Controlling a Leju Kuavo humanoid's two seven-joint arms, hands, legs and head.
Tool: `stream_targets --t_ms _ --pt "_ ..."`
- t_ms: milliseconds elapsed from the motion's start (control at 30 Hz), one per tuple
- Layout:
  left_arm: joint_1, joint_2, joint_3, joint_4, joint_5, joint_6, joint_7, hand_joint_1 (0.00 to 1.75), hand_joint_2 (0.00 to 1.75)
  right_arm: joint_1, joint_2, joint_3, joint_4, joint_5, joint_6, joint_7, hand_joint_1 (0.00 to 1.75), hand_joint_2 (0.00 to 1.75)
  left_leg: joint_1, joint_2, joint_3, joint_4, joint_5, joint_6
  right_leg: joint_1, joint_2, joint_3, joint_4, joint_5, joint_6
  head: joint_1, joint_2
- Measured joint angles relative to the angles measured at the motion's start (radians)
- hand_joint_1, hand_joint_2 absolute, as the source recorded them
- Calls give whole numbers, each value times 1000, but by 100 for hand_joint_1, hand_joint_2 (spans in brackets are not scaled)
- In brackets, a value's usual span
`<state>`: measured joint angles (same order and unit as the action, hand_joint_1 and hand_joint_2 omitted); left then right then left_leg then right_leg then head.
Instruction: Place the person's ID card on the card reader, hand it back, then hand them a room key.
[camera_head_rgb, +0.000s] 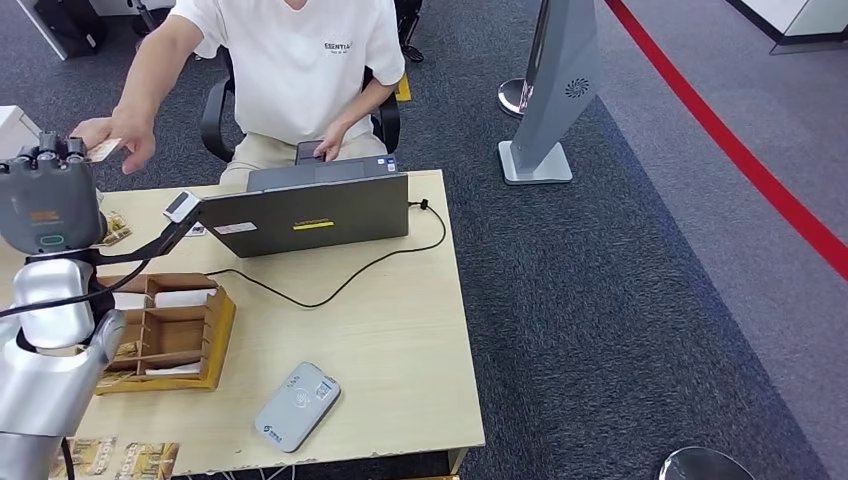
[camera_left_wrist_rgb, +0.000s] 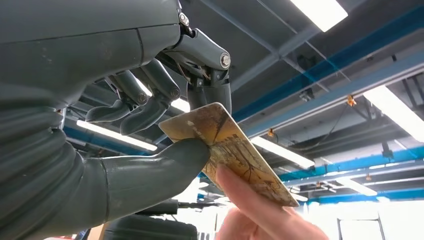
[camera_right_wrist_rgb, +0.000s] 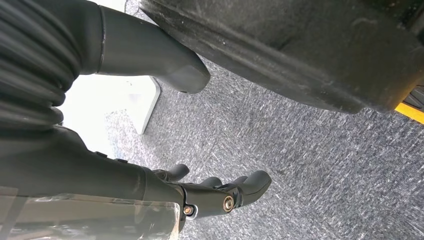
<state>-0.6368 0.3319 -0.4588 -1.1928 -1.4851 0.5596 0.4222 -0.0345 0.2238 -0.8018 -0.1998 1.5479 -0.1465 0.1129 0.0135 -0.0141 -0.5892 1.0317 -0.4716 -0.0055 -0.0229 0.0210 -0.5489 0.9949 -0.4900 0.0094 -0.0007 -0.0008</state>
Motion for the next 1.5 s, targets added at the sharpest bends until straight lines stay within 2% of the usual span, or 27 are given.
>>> stream_targets --t_ms 133,400,667,767,1033,1167,1367,1433,1500 --pt "-11 -19 0 48 0 0 -29 0 175 0 0 1 0 -1 0 -1 0 175 0 0 0 0 0 0 0 0 0 0 0 0 0 0" --pt "-9 -53 28 69 0 7 -119 0 175 1 -2 1 1 -2 -2 0 0 175 0 0 -1 0 0 0 0 0 0 0 0 0 0 0" --pt "57 -52 164 76 0 49 -191 0 175 2 -3 1 1 -5 3 4 0 175 0 0 -1 -1 0 0 0 0 0 1 0 0 0 0" --pt "106 -23 238 83 0 69 -207 0 175 3 -3 1 2 -8 -1 -3 0 175 1 2 -1 -1 0 -1 0 3 0 1 0 -1 0 0" --pt "322 117 510 50 4 130 -256 0 175 14 -4 0 4 -10 -15 -18 0 175 1 5 0 -2 -2 -3 0 4 -3 1 -3 -3 0 0" --pt "357 134 579 42 2 132 -278 0 175 12 -4 1 5 -10 -15 -19 0 175 1 2 0 -2 -2 -3 0 1 -2 1 -4 -3 0 0" --pt "379 140 632 40 3 132 -274 0 175 12 -4 0 5 -10 -14 -19 0 175 1 2 0 -2 -2 -3 1 2 0 2 -3 -3 0 0" --pt "409 166 669 40 22 132 -276 0 175 12 -5 0 6 -10 -12 -17 0 175 1 5 0 -3 -3 -4 1 5 0 2 -3 -4 0 0" --pt "457 204 752 42 78 132 -333 0 175 14 -5 0 6 -10 -10 -14 0 175 2 10 1 -3 -4 -6 1 10 -2 3 -3 -4 0 0"
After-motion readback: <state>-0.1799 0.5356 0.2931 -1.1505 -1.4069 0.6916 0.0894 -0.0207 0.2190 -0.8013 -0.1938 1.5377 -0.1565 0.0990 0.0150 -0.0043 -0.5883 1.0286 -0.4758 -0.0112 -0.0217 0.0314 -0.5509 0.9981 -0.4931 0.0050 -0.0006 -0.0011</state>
